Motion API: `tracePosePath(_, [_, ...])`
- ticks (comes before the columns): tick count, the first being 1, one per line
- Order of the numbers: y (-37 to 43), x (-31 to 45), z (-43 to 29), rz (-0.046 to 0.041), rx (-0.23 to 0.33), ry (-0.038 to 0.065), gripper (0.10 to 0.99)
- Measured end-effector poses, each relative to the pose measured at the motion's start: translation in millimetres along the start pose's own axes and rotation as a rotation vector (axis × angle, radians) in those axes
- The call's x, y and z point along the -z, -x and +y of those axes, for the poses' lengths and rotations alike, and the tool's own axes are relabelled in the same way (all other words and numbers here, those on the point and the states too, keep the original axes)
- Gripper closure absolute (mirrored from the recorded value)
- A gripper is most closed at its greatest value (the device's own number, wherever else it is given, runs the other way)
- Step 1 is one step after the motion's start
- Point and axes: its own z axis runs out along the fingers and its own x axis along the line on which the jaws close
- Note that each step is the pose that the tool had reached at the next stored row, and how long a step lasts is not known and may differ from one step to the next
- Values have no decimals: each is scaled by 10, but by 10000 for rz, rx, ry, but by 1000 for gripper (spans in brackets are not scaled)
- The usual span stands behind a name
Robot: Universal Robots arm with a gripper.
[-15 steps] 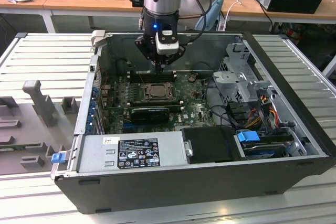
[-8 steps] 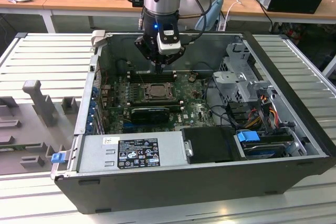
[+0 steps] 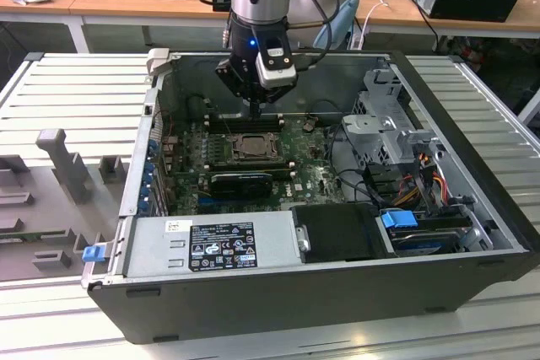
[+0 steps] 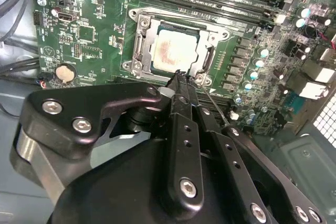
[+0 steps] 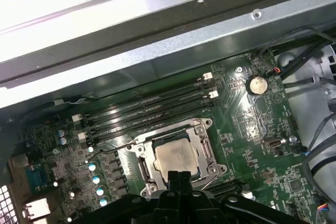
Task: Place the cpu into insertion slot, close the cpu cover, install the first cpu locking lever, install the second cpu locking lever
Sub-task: 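Install the first cpu locking lever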
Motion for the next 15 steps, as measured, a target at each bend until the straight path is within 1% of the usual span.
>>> tracePosePath(8, [0,0,0,11,460,0,980])
tracePosePath(15, [0,0,0,24,1049,1,980])
